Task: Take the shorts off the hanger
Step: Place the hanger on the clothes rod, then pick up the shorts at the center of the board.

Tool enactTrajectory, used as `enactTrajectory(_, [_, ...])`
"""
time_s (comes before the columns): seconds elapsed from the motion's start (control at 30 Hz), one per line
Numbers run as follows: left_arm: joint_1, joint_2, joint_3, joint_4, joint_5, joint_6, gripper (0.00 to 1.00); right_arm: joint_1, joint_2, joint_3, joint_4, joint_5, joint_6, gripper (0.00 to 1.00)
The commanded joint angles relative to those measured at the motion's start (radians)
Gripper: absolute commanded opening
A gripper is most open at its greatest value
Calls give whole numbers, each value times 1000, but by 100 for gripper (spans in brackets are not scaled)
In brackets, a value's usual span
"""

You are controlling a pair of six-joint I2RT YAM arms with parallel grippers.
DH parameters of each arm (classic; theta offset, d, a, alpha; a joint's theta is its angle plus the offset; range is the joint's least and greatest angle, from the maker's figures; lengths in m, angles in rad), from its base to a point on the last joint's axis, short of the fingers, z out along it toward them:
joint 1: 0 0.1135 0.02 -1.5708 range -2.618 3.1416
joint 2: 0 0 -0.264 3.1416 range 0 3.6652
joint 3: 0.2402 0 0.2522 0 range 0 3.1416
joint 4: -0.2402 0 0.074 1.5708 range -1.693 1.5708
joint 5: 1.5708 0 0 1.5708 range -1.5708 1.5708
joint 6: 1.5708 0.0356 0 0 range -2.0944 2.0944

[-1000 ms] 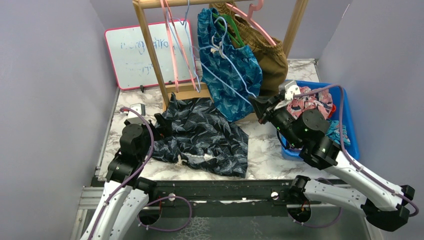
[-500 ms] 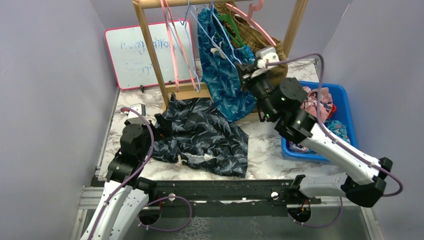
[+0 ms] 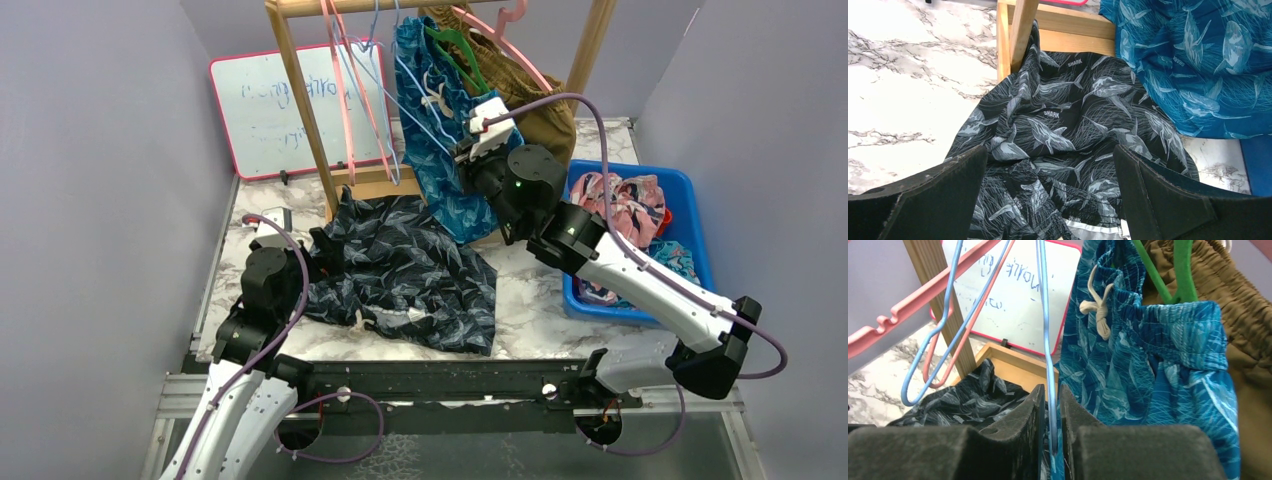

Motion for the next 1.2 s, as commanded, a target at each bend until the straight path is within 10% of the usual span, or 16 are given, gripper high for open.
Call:
enactTrajectory(0.0, [3,3,5,5,4,3,99,0,-38,4,-52,-24,23,25])
enactTrajectory(0.3, [3,4,5,3,3,2,99,0,-148,-74,-174,-111,133,46])
enactTrajectory(0.63, [3,72,47,-11,-33,110,99,0,-470,-653,93,-519,384,58])
enactTrajectory(0.8, [4,62,45,-19,-55,107,99,3,-319,-737,161,-730,466,62])
enactTrajectory(0.9, [3,20,35,-27,-78,101,99,36,-206,-746,199,-697,442,99])
enactTrajectory(1.17, [3,-50,18,-27,-118,93,99,194,54,-676,303,-571,258,100])
